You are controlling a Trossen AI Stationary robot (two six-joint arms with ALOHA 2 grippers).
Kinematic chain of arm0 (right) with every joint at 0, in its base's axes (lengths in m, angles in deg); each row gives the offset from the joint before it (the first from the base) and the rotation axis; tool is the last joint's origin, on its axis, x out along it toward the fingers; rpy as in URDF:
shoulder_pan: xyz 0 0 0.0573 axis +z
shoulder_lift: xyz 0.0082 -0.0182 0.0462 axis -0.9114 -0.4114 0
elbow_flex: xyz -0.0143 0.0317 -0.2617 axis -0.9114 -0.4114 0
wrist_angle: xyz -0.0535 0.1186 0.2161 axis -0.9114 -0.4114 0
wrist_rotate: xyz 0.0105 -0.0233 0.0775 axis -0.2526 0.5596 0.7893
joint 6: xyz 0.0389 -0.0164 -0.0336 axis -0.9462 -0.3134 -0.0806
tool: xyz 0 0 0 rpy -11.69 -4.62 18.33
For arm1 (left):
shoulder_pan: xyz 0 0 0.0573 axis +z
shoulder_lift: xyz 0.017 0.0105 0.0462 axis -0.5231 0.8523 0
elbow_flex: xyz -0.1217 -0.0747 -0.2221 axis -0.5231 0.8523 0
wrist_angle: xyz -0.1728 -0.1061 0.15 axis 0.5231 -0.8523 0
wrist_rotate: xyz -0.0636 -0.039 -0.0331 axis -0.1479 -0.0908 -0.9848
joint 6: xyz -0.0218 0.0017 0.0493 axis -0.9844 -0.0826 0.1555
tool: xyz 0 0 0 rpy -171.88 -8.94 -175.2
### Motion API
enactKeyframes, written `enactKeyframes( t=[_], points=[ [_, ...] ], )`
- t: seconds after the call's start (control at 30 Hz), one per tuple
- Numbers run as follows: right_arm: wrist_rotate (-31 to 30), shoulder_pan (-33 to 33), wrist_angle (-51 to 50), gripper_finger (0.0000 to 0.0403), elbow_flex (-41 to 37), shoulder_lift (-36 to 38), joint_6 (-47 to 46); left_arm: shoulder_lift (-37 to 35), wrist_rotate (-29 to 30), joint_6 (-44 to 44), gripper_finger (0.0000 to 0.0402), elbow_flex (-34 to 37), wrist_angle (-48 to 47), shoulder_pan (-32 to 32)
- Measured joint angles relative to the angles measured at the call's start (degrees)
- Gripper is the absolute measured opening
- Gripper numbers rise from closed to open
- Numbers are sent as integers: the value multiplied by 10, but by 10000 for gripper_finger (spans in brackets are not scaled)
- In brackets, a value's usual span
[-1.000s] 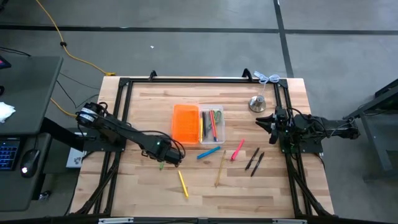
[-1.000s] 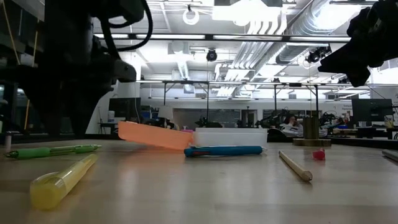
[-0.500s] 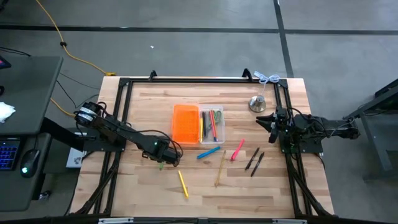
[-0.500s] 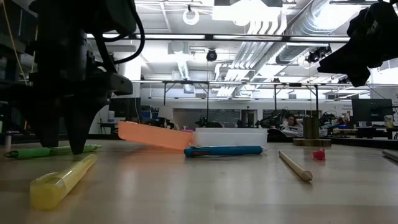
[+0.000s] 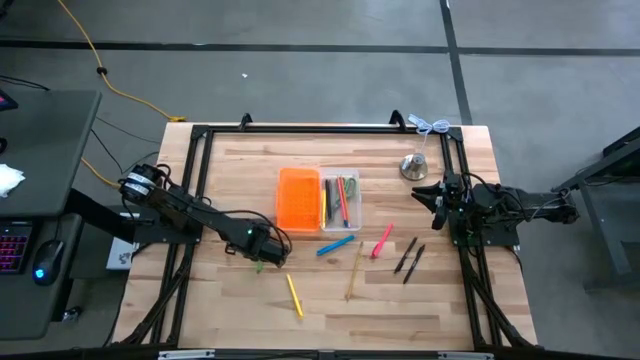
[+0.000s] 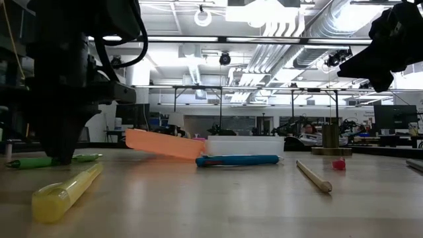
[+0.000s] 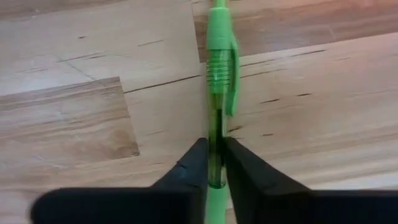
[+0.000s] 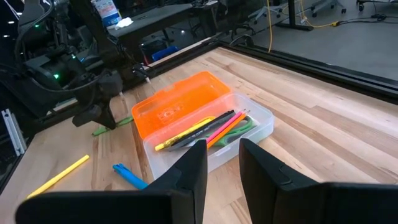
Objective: Pick & place school supplies into a supply box
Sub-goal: Put the green pen into the supply box
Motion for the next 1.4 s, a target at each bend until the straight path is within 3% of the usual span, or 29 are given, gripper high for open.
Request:
enactKeyframes(
  t=[0.2, 0.4, 0.53, 0.67, 0.97, 1.1, 1.27, 1.4],
  points=[
    [0, 0, 0, 71, 0, 0, -2, -2, 2, -1, 13, 0, -2, 0],
    [4, 0, 1, 71, 0, 0, -58, -7, -4, -3, 35, -10, -12, 0],
    [33, 0, 20, 71, 0, 0, -89, -9, -16, -1, 24, -33, -56, 0],
    [80, 0, 62, 71, 0, 0, -58, -18, -30, 2, 11, -64, -97, -1],
    [95, 0, 149, 71, 0, -8, -26, -36, -39, 44, 11, -172, -204, -1],
    [117, 0, 164, 71, 0, -16, -26, -55, 36, 67, 11, -247, -233, -1],
    [137, 0, 204, 71, 0, -42, -30, -64, 180, 108, 17, -339, -244, 0],
    [143, 0, 272, 71, 0, -88, -30, -65, 260, 173, 14, -384, -186, 8]
  ],
)
